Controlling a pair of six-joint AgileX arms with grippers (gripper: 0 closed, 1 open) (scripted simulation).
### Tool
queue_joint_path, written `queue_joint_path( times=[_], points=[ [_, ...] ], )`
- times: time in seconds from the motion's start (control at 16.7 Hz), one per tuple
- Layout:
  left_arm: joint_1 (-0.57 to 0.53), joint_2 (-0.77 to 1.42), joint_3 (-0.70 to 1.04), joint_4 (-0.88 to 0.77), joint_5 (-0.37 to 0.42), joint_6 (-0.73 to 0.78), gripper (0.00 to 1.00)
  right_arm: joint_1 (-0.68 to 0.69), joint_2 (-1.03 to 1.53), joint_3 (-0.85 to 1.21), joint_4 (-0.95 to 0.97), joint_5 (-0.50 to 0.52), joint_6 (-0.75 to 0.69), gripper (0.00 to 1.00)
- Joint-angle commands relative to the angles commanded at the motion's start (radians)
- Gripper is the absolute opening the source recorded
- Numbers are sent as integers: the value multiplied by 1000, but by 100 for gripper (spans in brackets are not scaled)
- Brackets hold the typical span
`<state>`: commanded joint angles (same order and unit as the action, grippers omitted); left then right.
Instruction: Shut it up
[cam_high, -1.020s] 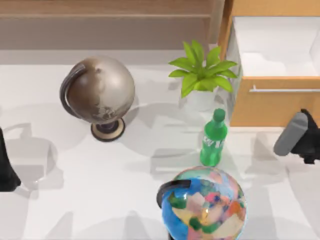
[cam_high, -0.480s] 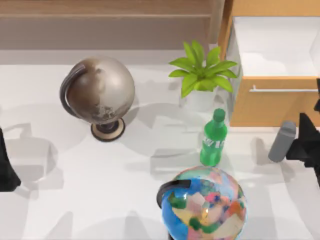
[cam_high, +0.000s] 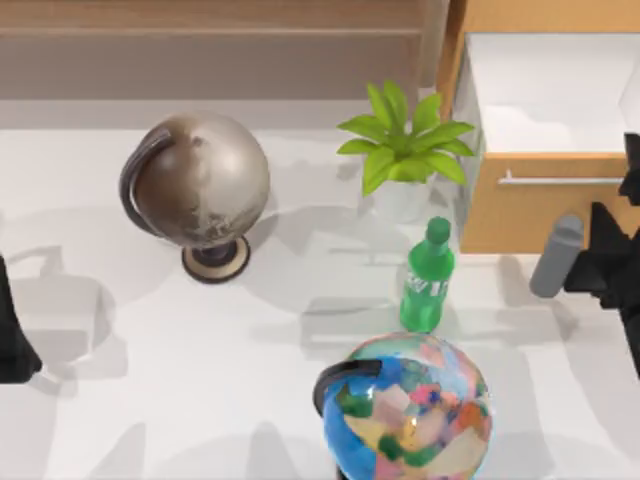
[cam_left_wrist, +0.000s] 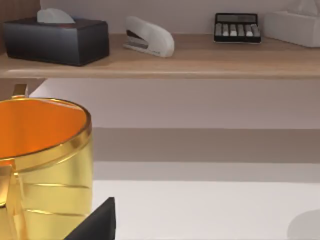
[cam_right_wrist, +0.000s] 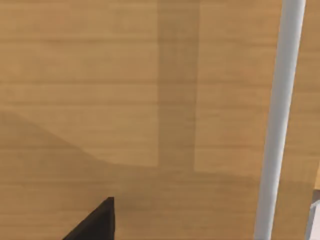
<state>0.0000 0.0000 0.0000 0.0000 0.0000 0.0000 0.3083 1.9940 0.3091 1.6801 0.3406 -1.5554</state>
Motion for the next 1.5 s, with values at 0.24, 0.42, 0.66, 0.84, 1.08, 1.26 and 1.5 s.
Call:
queue_joint_path(
  times=[0.24,0.42,0.66,0.84,1.08,1.26,1.5],
  points=[
    [0,0,0,0,0,0,100,0,0,0,0,0,0,92],
    [0,0,0,0,0,0,100,0,0,0,0,0,0,70],
    [0,0,0,0,0,0,100,0,0,0,0,0,0,40],
    [0,0,0,0,0,0,100,0,0,0,0,0,0,17],
    [0,0,0,0,0,0,100,0,0,0,0,0,0,0],
    [0,0,0,0,0,0,100,0,0,0,0,0,0,0],
    [0,0,0,0,0,0,100,1,2,-1,-3,0,3,0]
  ],
)
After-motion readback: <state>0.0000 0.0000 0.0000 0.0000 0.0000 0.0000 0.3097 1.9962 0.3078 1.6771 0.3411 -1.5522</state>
